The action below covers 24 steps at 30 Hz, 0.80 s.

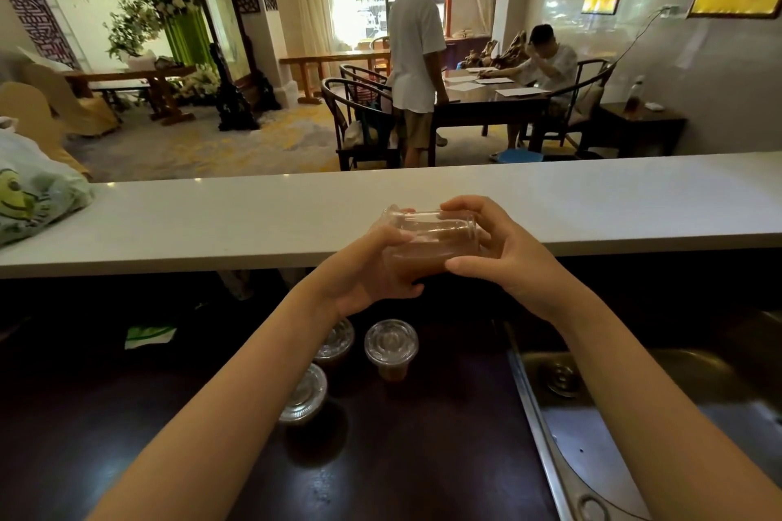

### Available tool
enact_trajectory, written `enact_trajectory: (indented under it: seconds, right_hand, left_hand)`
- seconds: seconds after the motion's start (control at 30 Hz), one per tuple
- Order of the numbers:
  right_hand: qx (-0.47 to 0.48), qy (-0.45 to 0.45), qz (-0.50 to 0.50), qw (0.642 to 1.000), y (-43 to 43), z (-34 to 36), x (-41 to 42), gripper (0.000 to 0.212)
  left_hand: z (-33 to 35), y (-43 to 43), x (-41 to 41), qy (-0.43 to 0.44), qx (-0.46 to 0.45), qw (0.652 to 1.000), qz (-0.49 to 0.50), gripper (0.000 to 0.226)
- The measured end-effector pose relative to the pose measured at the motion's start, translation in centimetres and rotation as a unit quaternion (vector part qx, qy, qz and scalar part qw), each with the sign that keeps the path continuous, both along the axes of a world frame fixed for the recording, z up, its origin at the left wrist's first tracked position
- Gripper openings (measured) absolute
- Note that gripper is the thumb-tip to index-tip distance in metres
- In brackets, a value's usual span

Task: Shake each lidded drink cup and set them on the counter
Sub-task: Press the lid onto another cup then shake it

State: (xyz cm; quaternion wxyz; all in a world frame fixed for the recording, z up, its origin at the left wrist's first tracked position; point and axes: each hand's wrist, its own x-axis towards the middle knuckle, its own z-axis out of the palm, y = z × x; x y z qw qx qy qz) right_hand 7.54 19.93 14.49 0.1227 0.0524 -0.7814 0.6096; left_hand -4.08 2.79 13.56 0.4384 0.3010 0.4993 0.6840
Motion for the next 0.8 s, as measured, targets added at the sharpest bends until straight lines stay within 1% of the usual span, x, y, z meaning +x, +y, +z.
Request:
enact_trajectory:
  seconds: [0.1,0.17,0.23,0.27,0.33,0.4,0.47,0.53,0.6,0.73,0.8]
  right_hand:
    - [-0.030,-0.012,0.009,0.999,-0.1,-0.7,-0.5,0.062]
    - [-0.089,-0.023,0.015,0.996,-0.3,-1.4,-0.9,0.067]
    - [-0.164,-0.027,0.008,0.986,-0.6,-2.2,-1.3,0.070]
    - [-0.187,-0.024,0.000,0.982,-0.8,-2.4,-1.5,0.071]
    - [-0.196,-0.016,-0.018,0.980,-1.1,-2.6,-1.9,0.072]
    - [-0.189,-0.008,-0.029,0.981,-1.3,-2.3,-2.0,0.070]
    - [-0.166,0.000,-0.038,0.985,-1.3,-1.8,-2.2,0.063]
    - [-0.108,-0.003,-0.052,0.993,-1.2,-1.3,-2.5,0.056]
    - [-0.044,-0.017,-0.061,0.997,-1.0,-0.9,-2.8,0.052]
    - [0.066,-0.045,-0.077,0.994,-0.4,-0.9,-3.9,0.055]
    - [0.086,-0.061,-0.086,0.991,0.1,-1.3,-4.5,0.058]
  left_hand:
    - [-0.7,0.0,-0.3,0.026,-0.002,0.999,0.046,0.063]
    - [-1.3,-0.1,-0.3,0.031,0.006,0.998,0.062,0.071]
    - [-1.8,-0.2,-0.3,0.017,0.019,0.997,0.075,0.077]
    - [-2.2,-0.2,-0.5,0.004,0.027,0.997,0.075,0.079]
    - [-2.8,-0.2,-0.9,-0.015,0.041,0.997,0.059,0.077]
    - [-3.2,-0.4,-1.1,0.005,0.042,0.997,0.060,0.071]
    - [-3.1,-0.7,-1.1,0.060,0.021,0.993,0.103,0.066]
    - [-3.1,-1.2,-1.4,0.107,-0.004,0.985,0.138,0.069]
    - [-3.4,-1.4,-1.9,0.167,-0.030,0.975,0.141,0.066]
    - [-4.2,-1.2,-2.9,0.244,-0.089,0.955,0.143,0.057]
    - [-4.7,-0.7,-3.2,0.265,-0.101,0.949,0.135,0.056]
